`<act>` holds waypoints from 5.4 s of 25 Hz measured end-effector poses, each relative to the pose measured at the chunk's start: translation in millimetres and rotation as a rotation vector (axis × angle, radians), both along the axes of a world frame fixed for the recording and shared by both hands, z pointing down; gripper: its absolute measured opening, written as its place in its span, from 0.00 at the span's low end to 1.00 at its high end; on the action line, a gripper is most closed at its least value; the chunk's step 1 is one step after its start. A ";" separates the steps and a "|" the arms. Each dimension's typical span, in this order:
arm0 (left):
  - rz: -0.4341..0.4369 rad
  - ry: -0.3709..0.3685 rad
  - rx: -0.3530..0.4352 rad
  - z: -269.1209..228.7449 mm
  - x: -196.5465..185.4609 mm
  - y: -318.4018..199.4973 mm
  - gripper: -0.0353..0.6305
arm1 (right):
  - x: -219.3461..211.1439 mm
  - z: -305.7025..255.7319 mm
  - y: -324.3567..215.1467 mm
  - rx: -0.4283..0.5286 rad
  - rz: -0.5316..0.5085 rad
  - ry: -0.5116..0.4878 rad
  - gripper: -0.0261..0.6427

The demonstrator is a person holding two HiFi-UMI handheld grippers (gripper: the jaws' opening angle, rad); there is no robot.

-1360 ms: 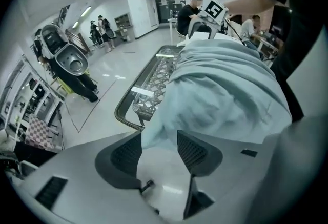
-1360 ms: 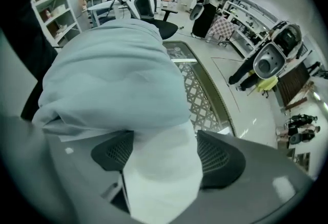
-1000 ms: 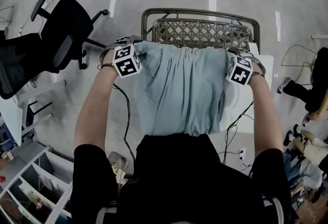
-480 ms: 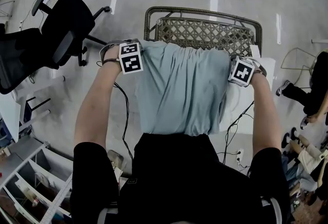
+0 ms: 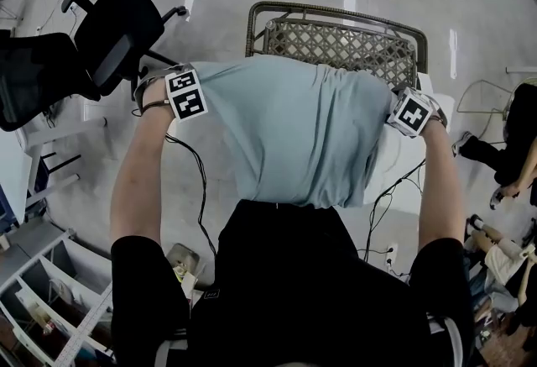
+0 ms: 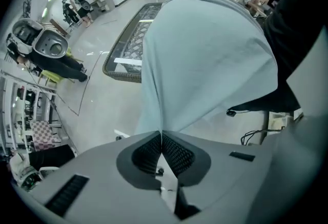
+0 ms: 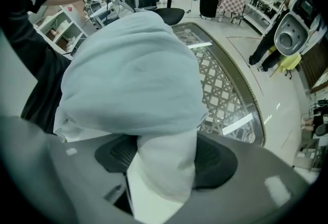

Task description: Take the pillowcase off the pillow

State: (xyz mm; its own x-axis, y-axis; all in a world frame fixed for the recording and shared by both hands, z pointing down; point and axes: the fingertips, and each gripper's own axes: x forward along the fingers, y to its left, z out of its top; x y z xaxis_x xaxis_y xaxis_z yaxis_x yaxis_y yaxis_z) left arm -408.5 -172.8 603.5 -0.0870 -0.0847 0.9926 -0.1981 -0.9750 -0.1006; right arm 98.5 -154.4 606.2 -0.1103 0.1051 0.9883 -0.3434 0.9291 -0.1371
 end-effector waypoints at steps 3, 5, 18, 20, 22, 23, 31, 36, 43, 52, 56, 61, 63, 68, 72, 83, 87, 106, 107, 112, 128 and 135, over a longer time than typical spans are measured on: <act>0.030 -0.070 0.033 -7.2 -26.6 13.9 0.06 | 0.9 -6.2 -1.1 0.064 0.010 0.020 0.54; 0.023 -0.087 0.045 -11.7 -42.4 24.6 0.06 | 3.1 -9.4 -1.3 0.105 0.023 0.033 0.54; -0.162 0.143 0.199 -31.6 -3.5 74.8 0.07 | 8.4 -53.1 5.7 0.478 0.111 0.111 0.57; -0.124 0.182 0.199 -33.6 20.6 88.0 0.08 | -3.4 -58.6 25.5 0.484 0.125 0.085 0.57; -0.085 0.225 0.189 -34.9 43.4 105.5 0.19 | -19.2 -60.0 47.9 0.482 0.129 0.055 0.57; -0.062 0.246 0.177 -35.0 54.9 116.7 0.25 | -26.1 -60.1 59.1 0.483 0.132 0.042 0.57; 0.161 0.325 0.087 -1.7 116.4 190.0 0.43 | -22.1 -47.6 143.5 0.445 0.183 0.060 0.57; 0.133 0.327 0.090 25.1 125.1 177.9 0.45 | -3.6 -41.7 187.7 0.358 0.213 0.049 0.57; 0.135 0.294 0.017 54.5 142.2 175.0 0.07 | 6.4 -15.3 251.1 0.104 0.119 0.040 0.70; 0.075 0.104 0.105 31.0 66.3 168.0 0.06 | 7.2 23.6 247.1 0.300 0.078 0.054 0.74; 0.109 -0.029 0.182 2.9 15.2 153.6 0.06 | 12.1 28.3 250.7 0.307 0.014 0.090 0.73; -0.038 -0.199 0.196 -29.3 -89.3 144.3 0.06 | 14.6 30.0 252.0 0.313 0.018 0.097 0.67; -0.152 -0.070 0.210 -50.5 -92.0 147.0 0.06 | 12.8 30.2 249.1 0.322 0.033 0.099 0.67; -0.101 0.283 0.250 -53.3 36.0 175.2 0.06 | 9.4 24.3 245.5 0.372 0.083 0.133 0.68; -0.008 0.542 0.206 -62.6 166.7 221.5 0.16 | 0.7 13.4 249.3 0.425 0.122 0.121 0.68; 0.382 0.346 0.415 -11.8 371.6 278.3 0.43 | 7.4 28.8 251.5 0.566 -0.094 0.108 0.49; 0.259 0.325 0.405 -18.3 365.3 273.0 0.30 | 9.3 12.0 242.1 0.531 -0.089 -0.004 0.32; 0.083 0.270 0.398 -76.3 324.5 266.5 0.12 | 0.2 -74.2 201.9 0.391 -0.083 -0.226 0.26; 0.080 0.265 0.406 -76.8 319.2 268.3 0.09 | 0.7 -74.2 202.0 0.389 -0.083 -0.227 0.25; 0.052 0.241 0.434 -82.1 282.3 271.1 0.07 | 2.0 -78.5 203.8 0.382 -0.086 -0.252 0.25; -0.144 0.137 0.595 -44.2 188.3 288.9 0.41 | -0.4 -81.3 213.1 0.397 0.040 -0.266 0.24; -0.048 0.136 0.545 -44.1 166.7 289.1 0.22 | -3.3 -83.4 227.9 0.412 0.053 -0.210 0.23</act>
State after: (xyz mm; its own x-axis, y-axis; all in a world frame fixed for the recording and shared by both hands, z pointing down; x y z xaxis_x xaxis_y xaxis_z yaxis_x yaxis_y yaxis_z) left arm -241.9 116.3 559.5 0.0227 -0.5874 0.8090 -0.2871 -0.7789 -0.5575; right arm 95.2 73.4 522.8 -0.3069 -0.3026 0.9023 -0.3961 0.9027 0.1680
